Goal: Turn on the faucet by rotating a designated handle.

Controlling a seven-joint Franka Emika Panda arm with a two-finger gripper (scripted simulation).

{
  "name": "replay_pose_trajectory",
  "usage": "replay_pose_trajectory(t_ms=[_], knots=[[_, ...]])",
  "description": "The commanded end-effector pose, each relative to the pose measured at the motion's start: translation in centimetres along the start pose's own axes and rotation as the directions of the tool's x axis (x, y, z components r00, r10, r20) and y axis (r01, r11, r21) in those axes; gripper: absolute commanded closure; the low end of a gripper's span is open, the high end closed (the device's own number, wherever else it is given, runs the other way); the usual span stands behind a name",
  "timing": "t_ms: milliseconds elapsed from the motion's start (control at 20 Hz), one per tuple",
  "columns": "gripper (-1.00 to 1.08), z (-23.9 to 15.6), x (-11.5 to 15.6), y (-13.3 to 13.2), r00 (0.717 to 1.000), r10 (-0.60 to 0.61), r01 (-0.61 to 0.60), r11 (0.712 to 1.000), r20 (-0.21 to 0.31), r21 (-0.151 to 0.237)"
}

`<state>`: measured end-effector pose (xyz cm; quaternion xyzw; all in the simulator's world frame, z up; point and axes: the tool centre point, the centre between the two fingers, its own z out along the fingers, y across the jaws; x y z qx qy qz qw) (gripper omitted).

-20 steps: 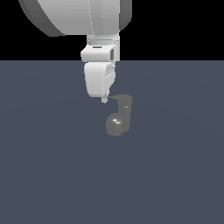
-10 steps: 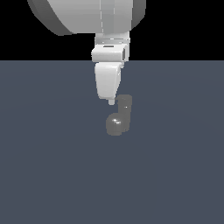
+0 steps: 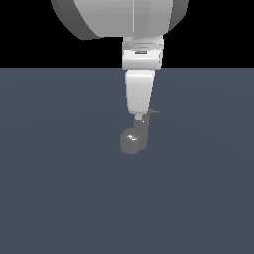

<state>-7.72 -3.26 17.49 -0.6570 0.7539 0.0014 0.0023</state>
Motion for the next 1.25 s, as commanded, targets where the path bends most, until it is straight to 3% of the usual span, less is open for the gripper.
replay_pose_trajectory(t_ms=[0,1200], knots=[[1.08,0.0,1.2,-0.5,1.000,0.011,-0.011,1.000,-0.001,0.002],[1.08,0.1,8.8,-4.0,0.999,0.042,-0.042,0.999,-0.005,-0.001]])
